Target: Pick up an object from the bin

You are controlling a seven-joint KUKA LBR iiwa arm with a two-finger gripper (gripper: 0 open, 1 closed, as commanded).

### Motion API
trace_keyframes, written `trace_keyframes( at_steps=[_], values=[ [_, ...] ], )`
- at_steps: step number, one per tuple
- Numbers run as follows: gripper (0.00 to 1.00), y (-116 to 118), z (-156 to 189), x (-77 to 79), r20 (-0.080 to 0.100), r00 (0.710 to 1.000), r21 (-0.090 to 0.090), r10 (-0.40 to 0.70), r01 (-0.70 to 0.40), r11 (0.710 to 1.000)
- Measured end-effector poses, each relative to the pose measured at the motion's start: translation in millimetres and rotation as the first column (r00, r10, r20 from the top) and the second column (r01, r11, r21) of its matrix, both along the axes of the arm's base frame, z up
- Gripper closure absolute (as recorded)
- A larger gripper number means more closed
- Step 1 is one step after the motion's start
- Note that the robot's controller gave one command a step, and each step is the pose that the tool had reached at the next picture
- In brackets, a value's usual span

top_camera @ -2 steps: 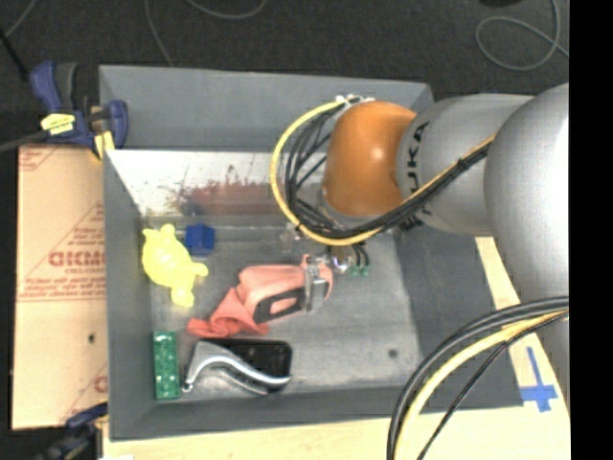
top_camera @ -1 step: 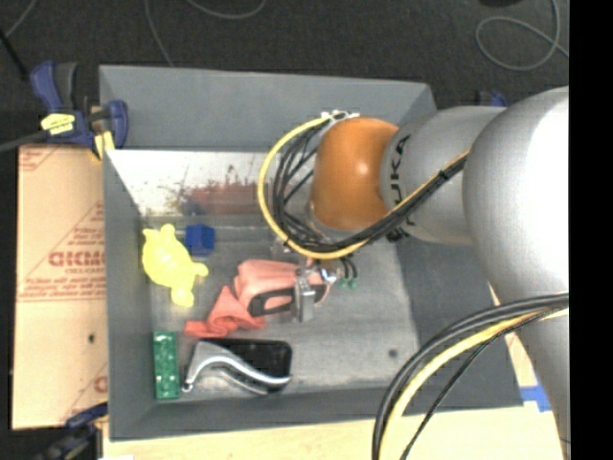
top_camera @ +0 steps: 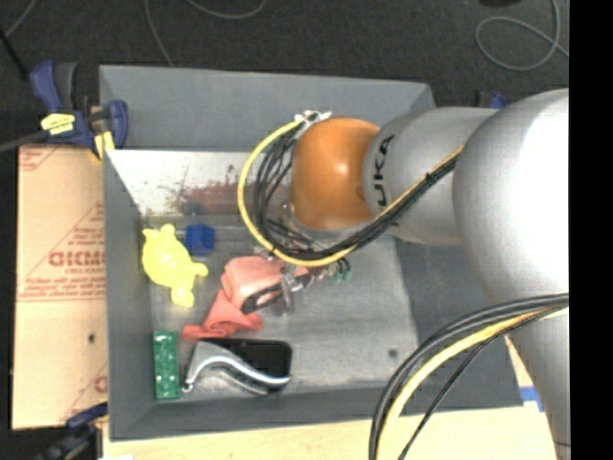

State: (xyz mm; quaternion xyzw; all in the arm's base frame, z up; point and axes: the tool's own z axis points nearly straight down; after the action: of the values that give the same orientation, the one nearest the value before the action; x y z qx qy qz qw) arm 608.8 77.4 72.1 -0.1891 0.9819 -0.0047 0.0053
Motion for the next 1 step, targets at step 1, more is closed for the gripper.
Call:
trace_keyframes(
  at_steps=[1],
  values=[
    [1.00,0.0,0.0,0.0,0.000,1.000,0.000,0.000,0.000,1.000]
  ],
)
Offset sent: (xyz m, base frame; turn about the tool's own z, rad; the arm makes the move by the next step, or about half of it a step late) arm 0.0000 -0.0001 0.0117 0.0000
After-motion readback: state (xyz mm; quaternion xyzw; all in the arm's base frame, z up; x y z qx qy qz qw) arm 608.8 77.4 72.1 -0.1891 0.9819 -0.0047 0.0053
